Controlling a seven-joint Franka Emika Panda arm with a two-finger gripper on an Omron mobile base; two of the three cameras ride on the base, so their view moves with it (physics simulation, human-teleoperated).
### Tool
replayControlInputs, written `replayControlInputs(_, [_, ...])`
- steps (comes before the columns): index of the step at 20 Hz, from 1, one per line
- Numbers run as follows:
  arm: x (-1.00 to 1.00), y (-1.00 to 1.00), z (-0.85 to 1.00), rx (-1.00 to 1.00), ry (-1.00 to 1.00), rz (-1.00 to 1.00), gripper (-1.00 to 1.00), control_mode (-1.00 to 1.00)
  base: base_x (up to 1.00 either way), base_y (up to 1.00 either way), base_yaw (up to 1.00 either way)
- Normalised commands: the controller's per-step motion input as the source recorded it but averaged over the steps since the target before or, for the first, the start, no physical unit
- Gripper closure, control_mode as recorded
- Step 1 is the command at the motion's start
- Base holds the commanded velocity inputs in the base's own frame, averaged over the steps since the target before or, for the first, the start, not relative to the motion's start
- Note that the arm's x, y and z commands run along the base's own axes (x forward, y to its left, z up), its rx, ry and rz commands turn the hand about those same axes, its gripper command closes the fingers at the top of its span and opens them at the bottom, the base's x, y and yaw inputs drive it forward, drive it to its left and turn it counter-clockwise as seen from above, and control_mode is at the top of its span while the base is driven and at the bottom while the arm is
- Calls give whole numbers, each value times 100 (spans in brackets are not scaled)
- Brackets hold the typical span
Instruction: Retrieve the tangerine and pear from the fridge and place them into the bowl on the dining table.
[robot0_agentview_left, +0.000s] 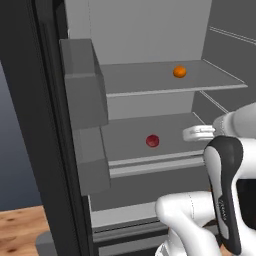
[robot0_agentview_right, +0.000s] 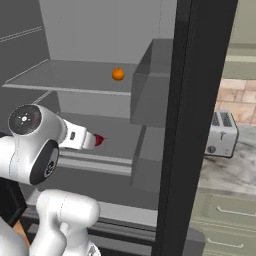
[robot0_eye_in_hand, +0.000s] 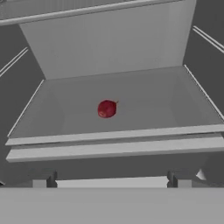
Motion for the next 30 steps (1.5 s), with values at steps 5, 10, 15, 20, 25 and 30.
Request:
replayControlInputs(5, [0,0,0,0,0,0,-100,100,95,0,0])
replayControlInputs(10, [26,2,25,0,4,0,-100,-100,11,0,0])
replayControlInputs(15, [36,0,62,-2,-1,0,-100,-100,0,0,0])
replayControlInputs(20, [48,-5,44,-1,3,-7,-100,-100,0,0,0])
replayControlInputs(25, [44,-15,20,0,0,-6,-100,-100,0,0,0])
replayControlInputs(30, [48,-15,6,0,0,-5,-100,-100,0,0,0])
